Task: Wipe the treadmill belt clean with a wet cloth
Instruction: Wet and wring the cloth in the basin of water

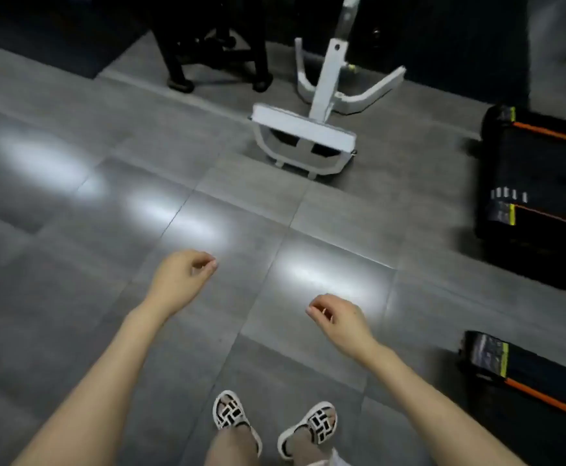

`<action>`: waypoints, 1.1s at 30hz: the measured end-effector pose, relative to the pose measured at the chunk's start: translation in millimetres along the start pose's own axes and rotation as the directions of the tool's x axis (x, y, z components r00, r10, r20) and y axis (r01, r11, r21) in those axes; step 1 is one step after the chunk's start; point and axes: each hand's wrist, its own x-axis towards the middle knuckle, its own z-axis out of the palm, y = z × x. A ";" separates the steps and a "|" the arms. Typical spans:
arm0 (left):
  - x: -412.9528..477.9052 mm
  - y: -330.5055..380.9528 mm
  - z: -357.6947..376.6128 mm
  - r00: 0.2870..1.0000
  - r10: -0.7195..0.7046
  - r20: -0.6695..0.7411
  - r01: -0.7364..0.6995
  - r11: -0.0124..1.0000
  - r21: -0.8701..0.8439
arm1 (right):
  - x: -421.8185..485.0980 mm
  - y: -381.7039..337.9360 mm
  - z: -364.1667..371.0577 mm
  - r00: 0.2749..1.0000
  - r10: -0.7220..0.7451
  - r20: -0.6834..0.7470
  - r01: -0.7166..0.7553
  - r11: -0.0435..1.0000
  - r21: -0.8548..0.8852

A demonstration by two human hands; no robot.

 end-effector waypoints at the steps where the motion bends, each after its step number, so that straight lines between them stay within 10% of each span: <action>1: -11.5 -26.8 -7.5 0.999 -0.045 -0.027 0.045 0.999 -0.016 | 6.8 -16.2 21.0 0.998 -0.030 0.056 0.032 0.999 -0.026; 6: -102.6 -183.0 -48.9 0.898 -0.423 -0.122 0.404 0.902 -0.153 | 41.6 -128.9 125.3 0.922 -0.183 0.340 0.237 0.963 -0.126; 14: -281.8 -342.1 -73.8 0.456 -0.869 -0.193 0.704 0.485 -0.520 | 68.1 -312.2 285.1 0.620 -0.411 0.668 0.632 0.767 -0.113; 24: -409.8 -402.8 -21.6 -0.103 -0.995 -0.013 0.583 -0.050 -0.811 | 38.7 -449.6 450.0 0.088 -0.339 0.937 0.928 0.369 0.047; 33: -459.8 -428.8 77.1 -0.473 -0.853 0.222 0.216 -0.357 -0.909 | -25.7 -462.7 604.3 -0.192 -0.127 0.973 0.960 0.182 0.213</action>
